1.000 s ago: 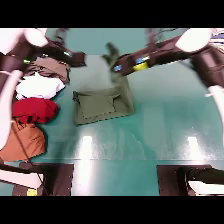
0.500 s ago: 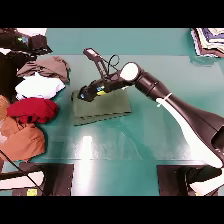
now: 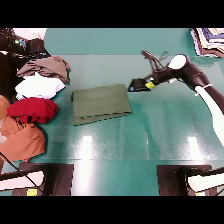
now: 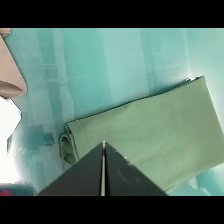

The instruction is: Fold the shirts.

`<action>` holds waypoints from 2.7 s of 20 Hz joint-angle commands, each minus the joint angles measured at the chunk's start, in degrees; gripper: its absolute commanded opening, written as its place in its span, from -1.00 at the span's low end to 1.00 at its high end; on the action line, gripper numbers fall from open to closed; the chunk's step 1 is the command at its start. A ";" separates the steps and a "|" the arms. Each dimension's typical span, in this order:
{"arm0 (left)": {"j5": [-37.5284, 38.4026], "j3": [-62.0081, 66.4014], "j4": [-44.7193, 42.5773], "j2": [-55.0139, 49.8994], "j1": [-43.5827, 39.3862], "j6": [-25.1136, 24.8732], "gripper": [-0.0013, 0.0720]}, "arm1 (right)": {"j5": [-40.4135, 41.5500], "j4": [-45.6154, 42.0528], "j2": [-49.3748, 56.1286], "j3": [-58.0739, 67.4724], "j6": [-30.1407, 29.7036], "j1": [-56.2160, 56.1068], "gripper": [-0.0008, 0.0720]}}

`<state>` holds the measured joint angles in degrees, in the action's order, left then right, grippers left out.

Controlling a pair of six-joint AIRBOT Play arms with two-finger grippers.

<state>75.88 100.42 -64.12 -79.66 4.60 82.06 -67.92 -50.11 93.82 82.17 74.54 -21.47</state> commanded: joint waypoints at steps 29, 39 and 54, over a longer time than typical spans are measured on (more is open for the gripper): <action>-0.94 0.00 0.17 -0.22 -12.85 -1.55 -0.89 | 13.57 8.92 -17.09 -20.55 -1.03 28.39 -0.93; -3.43 0.00 0.13 -0.22 -17.94 -1.51 -0.88 | 20.65 6.36 -41.13 -44.35 2.14 71.89 -0.93; -2.16 0.00 0.11 -0.22 -17.94 -2.60 -0.88 | -0.42 -22.62 -36.17 -33.09 6.38 80.46 0.37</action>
<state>72.99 100.40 -63.99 -79.88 -13.32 79.96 -58.76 -63.55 53.74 41.60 80.90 59.57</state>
